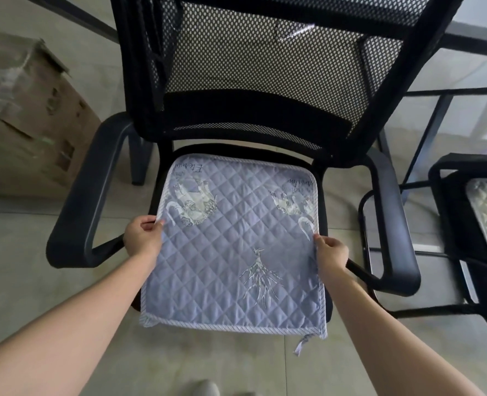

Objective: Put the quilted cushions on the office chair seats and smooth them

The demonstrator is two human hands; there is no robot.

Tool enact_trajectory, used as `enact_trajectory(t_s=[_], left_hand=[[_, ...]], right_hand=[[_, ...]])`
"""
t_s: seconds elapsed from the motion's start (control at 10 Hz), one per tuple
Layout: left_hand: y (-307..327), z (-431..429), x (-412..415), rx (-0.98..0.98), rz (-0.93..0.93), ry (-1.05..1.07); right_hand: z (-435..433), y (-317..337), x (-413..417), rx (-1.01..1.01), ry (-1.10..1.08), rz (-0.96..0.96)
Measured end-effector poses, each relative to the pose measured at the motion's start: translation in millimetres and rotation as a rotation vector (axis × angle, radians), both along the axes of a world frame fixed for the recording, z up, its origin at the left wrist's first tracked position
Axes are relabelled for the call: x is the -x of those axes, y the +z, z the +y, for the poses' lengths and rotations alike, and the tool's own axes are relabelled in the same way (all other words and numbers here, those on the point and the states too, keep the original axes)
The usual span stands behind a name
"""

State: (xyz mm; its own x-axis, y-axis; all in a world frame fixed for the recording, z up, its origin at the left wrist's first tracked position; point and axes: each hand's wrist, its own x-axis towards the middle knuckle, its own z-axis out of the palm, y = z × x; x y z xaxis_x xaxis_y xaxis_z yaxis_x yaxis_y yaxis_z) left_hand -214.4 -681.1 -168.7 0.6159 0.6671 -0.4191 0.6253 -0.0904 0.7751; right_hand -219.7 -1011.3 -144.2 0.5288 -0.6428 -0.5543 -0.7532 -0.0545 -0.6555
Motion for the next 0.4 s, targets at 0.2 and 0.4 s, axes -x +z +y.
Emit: enact_trajectory(t_s=[0.2, 0.4], left_hand=[[8, -2, 4, -0.023, -0.029, -0.020], [44, -7, 21, -0.165, -0.046, -0.248]], right_hand=[[1, 5, -1, -0.026, -0.009, -0.052], [5, 43, 3, 0.002, 0.058, -0.072]])
